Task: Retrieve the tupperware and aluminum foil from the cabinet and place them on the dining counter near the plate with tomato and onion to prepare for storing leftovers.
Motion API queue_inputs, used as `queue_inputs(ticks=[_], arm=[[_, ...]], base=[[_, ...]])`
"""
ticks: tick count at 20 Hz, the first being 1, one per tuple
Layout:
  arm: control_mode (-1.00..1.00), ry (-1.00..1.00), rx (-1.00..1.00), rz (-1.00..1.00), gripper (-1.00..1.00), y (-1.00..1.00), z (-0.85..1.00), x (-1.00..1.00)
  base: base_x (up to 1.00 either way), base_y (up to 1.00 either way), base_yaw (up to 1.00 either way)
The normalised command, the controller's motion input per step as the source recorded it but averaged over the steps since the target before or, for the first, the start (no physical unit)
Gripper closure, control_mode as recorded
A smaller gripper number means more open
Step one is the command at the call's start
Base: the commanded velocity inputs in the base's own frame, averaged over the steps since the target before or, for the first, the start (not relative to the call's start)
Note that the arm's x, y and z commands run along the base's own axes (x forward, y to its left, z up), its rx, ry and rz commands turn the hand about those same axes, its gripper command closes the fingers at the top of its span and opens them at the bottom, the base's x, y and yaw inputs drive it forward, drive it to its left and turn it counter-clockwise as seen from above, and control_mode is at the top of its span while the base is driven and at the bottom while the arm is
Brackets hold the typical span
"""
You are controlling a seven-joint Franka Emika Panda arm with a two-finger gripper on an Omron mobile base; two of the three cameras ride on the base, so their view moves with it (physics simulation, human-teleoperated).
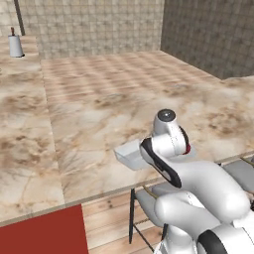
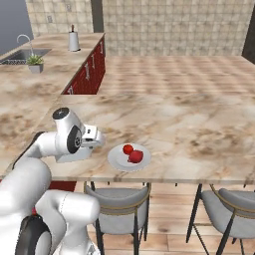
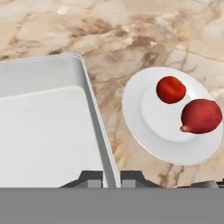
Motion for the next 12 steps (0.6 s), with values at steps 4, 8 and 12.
queue_inputs(ticks=[4,8,12], arm=[[-1.0,0.0,0.0,0.0,1.0,0.01,-0.44,0.35],[-1.0,0.0,0.0,0.0,1.0,0.01,-0.4,0.44],[-1.0,0.0,0.0,0.0,-1.0,0.08,-0.48,0.46]], base=[[0.0,0.0,0.0],[0.0,0.0,0.0],[0.0,0.0,0.0]])
